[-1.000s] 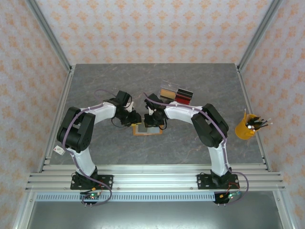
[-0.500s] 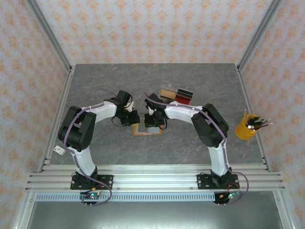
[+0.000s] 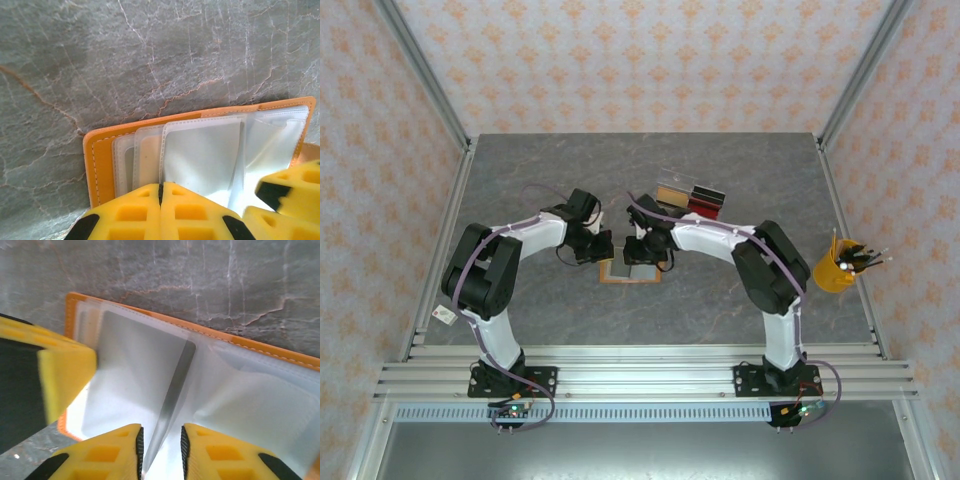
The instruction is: Take the credit cards out of the card holder
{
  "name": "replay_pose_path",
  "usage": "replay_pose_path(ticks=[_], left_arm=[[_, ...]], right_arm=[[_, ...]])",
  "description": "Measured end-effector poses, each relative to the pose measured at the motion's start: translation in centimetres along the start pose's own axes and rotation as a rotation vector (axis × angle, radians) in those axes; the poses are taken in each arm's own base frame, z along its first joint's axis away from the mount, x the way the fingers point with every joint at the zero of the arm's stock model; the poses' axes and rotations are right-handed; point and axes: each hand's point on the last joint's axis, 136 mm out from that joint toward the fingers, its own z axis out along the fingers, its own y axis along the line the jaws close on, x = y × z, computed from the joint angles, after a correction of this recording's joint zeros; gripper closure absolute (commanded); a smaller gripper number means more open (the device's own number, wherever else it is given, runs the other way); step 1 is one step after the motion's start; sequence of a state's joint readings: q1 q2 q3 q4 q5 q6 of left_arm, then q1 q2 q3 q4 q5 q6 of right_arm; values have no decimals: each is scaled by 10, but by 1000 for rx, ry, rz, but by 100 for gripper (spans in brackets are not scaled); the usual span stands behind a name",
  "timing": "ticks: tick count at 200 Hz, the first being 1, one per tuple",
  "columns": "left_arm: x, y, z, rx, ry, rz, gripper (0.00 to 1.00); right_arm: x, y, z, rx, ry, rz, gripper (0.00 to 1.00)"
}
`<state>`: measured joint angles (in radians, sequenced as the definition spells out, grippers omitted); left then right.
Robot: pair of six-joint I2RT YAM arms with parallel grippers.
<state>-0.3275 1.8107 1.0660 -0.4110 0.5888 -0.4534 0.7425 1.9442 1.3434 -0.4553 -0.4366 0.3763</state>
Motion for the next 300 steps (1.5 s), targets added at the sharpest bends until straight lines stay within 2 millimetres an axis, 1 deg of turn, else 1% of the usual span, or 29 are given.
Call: replay_pose_path(ticks=[14, 33, 61, 78, 90, 118, 142, 170, 204, 238, 255, 300], left_arm=[[-1, -1, -2, 0, -6, 2, 100], [-3, -6, -10, 11, -24, 11, 100], [-6, -18, -26, 41, -62, 31, 100], [-7, -21, -31, 49, -73, 37, 100], [-6, -20, -30, 45, -70, 28, 100], [-3, -14, -30, 18, -59, 0, 85], [-2, -11, -30, 1, -58, -41, 77], [-4, -7, -30, -14, -69, -80, 72], [0, 0, -28, -23, -61, -131, 70], [11, 6, -21, -7, -27, -178, 70], [16, 5, -19, 10, -9, -189, 70], [18, -4, -18, 60, 12, -183, 71]], right_arm=[[-5, 4, -10, -7, -30, 3, 69], [-7, 6, -17, -10, -50, 10, 69], [-2, 1, -14, -7, -48, 32, 69], [2, -2, -11, -3, -39, 48, 71], [1, -1, -11, -8, -39, 58, 73], [0, 2, -7, -29, -35, 77, 76], [3, 1, 4, -27, -8, 93, 75], [2, -1, 18, -20, 19, 100, 74], [1, -1, 23, -16, 32, 106, 75], [1, -5, 25, 12, 39, 106, 83], [0, -5, 25, 22, 38, 101, 86], [0, -6, 25, 28, 37, 92, 87]])
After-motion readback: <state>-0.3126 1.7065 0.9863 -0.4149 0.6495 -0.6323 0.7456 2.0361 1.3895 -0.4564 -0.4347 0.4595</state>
